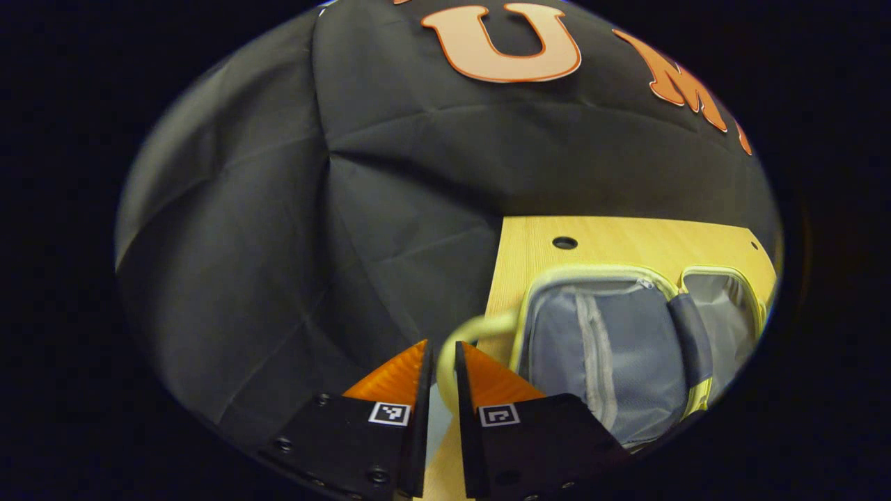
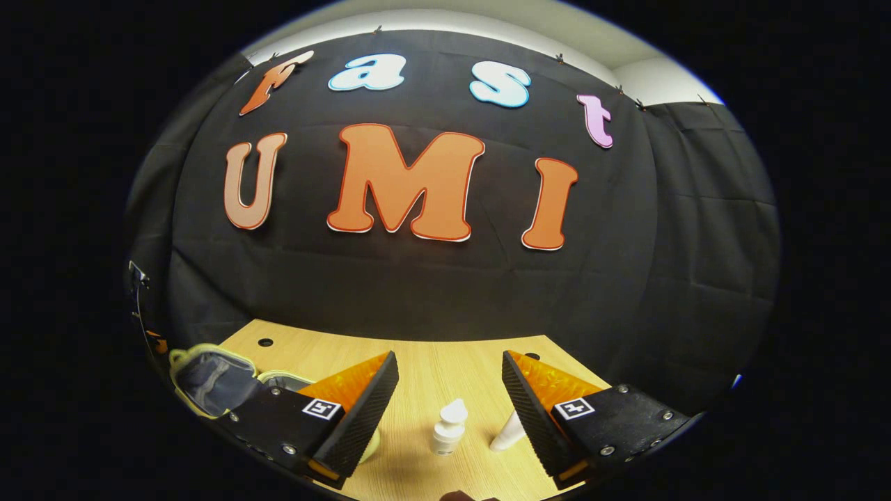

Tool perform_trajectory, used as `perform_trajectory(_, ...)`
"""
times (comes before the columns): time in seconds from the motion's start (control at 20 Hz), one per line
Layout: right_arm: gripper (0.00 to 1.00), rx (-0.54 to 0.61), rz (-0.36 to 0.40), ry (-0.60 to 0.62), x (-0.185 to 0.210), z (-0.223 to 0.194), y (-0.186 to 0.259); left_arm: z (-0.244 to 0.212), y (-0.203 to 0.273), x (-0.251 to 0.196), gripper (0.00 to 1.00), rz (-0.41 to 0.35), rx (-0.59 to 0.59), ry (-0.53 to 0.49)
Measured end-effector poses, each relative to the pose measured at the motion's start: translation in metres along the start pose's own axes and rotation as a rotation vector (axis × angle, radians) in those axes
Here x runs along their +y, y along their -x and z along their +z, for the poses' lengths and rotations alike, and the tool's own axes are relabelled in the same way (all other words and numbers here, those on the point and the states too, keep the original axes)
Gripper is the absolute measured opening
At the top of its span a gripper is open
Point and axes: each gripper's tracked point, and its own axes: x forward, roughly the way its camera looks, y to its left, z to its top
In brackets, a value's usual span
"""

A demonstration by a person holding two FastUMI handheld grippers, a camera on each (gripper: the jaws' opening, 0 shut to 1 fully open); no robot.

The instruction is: First open the suitcase, pack the skin care products into it, and then close the suitcase.

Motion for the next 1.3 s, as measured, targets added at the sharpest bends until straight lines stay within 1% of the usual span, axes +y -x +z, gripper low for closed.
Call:
perform_trajectory(0.05, 0.96, -0.003, -0.001, 0.003, -0.002, -0.001, -0.001, 0.014, 0.008, -0.005, 0.23, -0.004, -0.032, -0.009)
perform_trajectory(0.1, 0.96, -0.005, 0.003, 0.005, -0.004, 0.000, -0.003, 0.026, 0.016, -0.012, 0.26, -0.005, -0.063, -0.023)
perform_trajectory(0.15, 0.96, -0.004, 0.005, 0.005, -0.007, -0.002, -0.004, 0.040, 0.027, -0.021, 0.39, -0.008, -0.094, -0.037)
perform_trajectory(0.25, 0.96, 0.004, 0.019, -0.001, -0.010, -0.010, -0.009, 0.073, 0.058, -0.039, 0.59, -0.018, -0.165, -0.057)
perform_trajectory(0.3, 0.95, 0.013, 0.026, -0.003, -0.013, -0.014, -0.012, 0.087, 0.072, -0.050, 0.60, -0.025, -0.200, -0.068)
perform_trajectory(0.35, 0.96, 0.019, 0.033, -0.005, -0.017, -0.018, -0.014, 0.101, 0.085, -0.063, 0.75, -0.034, -0.233, -0.080)
perform_trajectory(0.4, 0.96, 0.022, 0.038, -0.004, -0.021, -0.021, -0.016, 0.112, 0.097, -0.077, 0.75, -0.050, -0.265, -0.091)
perform_trajectory(0.45, 0.96, 0.022, 0.042, -0.004, -0.026, -0.023, -0.019, 0.126, 0.110, -0.091, 0.81, -0.057, -0.294, -0.099)
perform_trajectory(0.5, 0.96, 0.026, 0.046, -0.003, -0.031, -0.026, -0.022, 0.135, 0.120, -0.107, 0.82, -0.076, -0.317, -0.104)
perform_trajectory(0.7, 0.96, 0.034, 0.062, -0.007, -0.056, -0.034, -0.030, 0.167, 0.165, -0.168, 0.83, -0.121, -0.414, -0.096)
perform_trajectory(0.8, 0.96, 0.031, 0.056, -0.005, -0.077, -0.037, -0.034, 0.176, 0.185, -0.212, 0.83, -0.174, -0.443, -0.089)
perform_trajectory(0.85, 0.96, 0.027, 0.049, -0.005, -0.086, -0.035, -0.034, 0.179, 0.192, -0.236, 0.86, -0.204, -0.454, -0.090)
perform_trajectory(0.9, 0.96, 0.025, 0.042, -0.007, -0.096, -0.034, -0.034, 0.182, 0.199, -0.258, 0.91, -0.228, -0.471, -0.090)
perform_trajectory(0.95, 0.96, 0.022, 0.033, -0.008, -0.107, -0.036, -0.035, 0.185, 0.208, -0.281, 0.99, -0.259, -0.481, -0.098)
perform_trajectory(1.1, 0.95, 0.010, 0.006, -0.012, -0.131, -0.033, -0.036, 0.195, 0.224, -0.337, 0.99, -0.332, -0.515, -0.130)
perform_trajectory(1.15, 0.96, 0.005, 0.001, -0.011, -0.137, -0.032, -0.036, 0.197, 0.229, -0.354, 1.00, -0.359, -0.520, -0.136)
perform_trajectory(1.3, 0.96, -0.006, -0.008, -0.004, -0.149, -0.030, -0.035, 0.184, 0.245, -0.412, 0.99, -0.460, -0.518, -0.155)
